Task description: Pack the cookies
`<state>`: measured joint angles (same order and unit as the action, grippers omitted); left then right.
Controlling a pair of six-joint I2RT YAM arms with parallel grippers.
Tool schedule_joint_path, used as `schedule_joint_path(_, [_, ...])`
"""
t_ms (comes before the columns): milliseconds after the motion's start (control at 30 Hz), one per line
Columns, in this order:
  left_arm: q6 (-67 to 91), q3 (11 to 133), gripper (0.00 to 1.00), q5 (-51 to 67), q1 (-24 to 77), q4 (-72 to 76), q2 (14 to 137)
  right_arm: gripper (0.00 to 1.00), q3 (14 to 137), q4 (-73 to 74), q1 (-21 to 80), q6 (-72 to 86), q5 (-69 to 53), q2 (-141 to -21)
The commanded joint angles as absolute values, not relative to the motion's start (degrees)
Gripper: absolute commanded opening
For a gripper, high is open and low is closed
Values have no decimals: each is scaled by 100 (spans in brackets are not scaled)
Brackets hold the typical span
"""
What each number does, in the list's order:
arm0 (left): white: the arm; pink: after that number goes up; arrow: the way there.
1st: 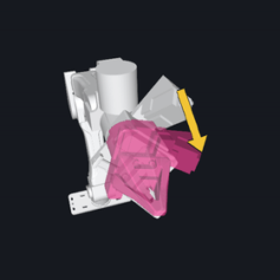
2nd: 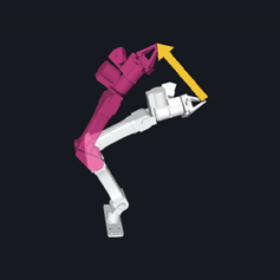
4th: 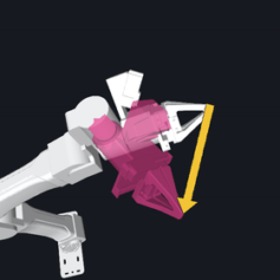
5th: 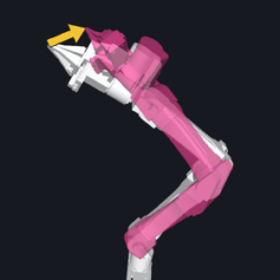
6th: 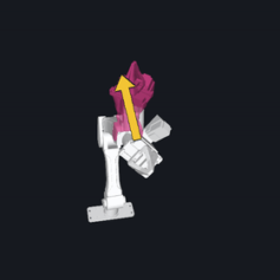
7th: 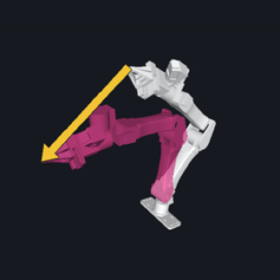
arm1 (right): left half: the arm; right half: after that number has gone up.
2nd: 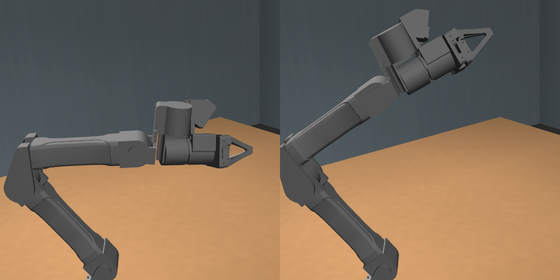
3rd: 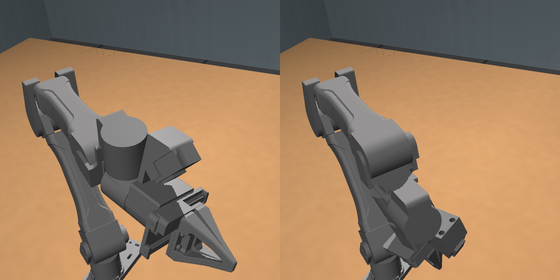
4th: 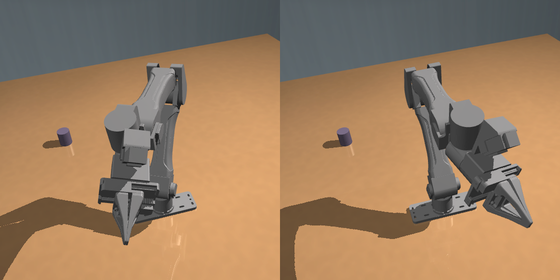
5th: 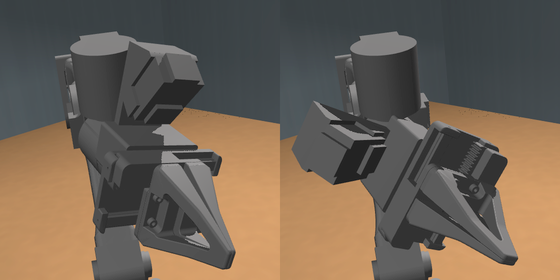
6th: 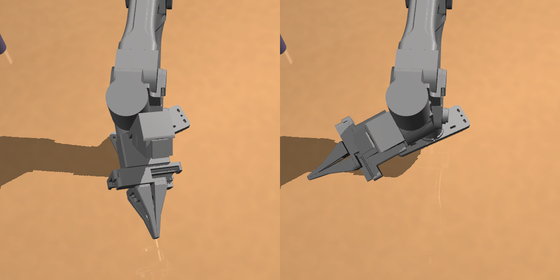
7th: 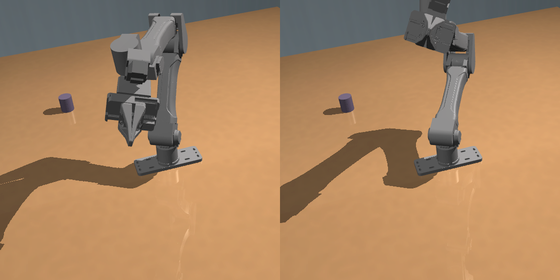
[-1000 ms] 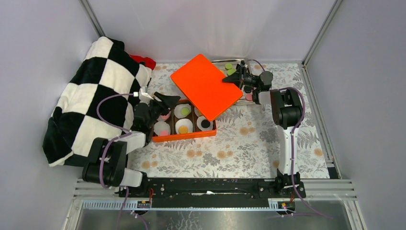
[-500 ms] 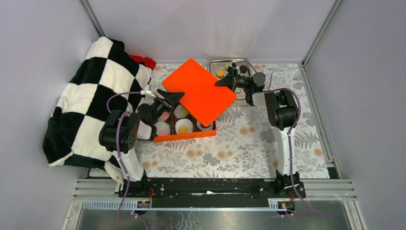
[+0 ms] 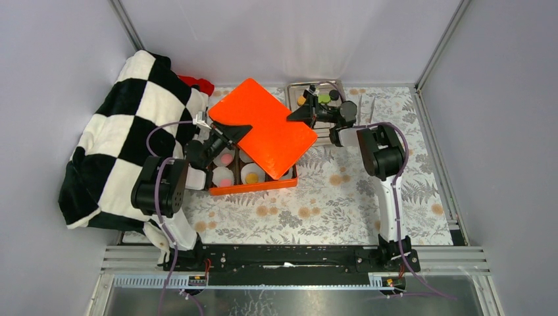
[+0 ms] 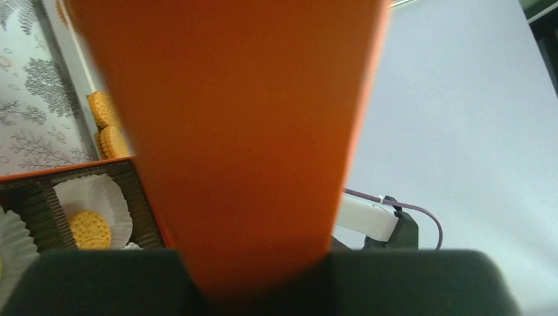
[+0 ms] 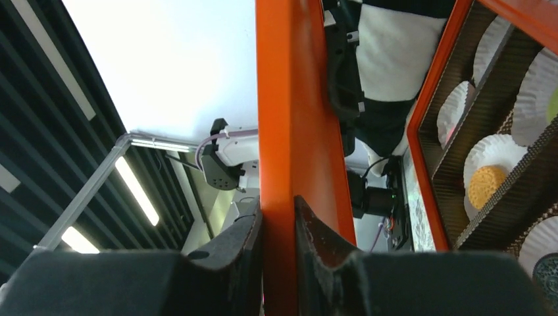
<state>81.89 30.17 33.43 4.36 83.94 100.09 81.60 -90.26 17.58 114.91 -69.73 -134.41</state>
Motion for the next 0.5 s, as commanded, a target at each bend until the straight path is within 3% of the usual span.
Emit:
schedule_joint_path(0, [7531, 3023, 13, 3273, 466, 8664, 9735, 18, 8503, -9809, 1982, 12238, -6881, -13278])
schedule_joint_path(167, [7513, 2969, 5, 3009, 417, 7980, 9379, 44, 8471, -9770, 1872, 11881, -6328, -12999])
schedule_joint_path(467, [7345, 3432, 0, 2223, 306, 5553, 7556, 72, 6920, -8235, 1313, 9839, -5397, -11741])
